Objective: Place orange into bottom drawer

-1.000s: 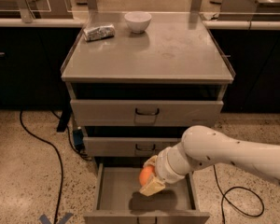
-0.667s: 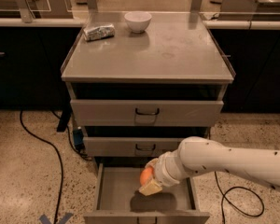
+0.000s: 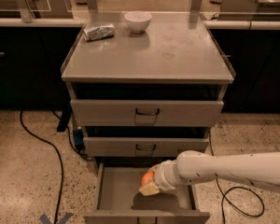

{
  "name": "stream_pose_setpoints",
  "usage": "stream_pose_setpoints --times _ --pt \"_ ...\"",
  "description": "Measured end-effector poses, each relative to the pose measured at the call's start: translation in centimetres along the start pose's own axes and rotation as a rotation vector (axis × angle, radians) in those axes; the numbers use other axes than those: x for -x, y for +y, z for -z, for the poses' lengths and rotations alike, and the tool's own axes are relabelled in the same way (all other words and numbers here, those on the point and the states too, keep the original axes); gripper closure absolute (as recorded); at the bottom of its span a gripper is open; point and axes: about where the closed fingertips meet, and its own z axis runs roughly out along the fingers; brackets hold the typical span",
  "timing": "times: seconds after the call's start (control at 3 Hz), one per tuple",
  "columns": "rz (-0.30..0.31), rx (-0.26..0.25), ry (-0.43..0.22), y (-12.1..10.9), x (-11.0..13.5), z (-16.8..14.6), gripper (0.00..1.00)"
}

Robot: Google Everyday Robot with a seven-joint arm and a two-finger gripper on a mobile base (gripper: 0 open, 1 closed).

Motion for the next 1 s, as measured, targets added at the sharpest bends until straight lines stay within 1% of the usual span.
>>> stream_pose_setpoints --times 0.33,0.67,1.0 --pt "-0.106 0.031 -0.087 -0.9 -1.3 -3.4 1.00" --pt "-0.213 0.074 -0.182 -1.7 -3.2 -5.7 1.00" --pt "-0.252 0.109 -0.206 -1.9 -4.4 -7.4 1.00"
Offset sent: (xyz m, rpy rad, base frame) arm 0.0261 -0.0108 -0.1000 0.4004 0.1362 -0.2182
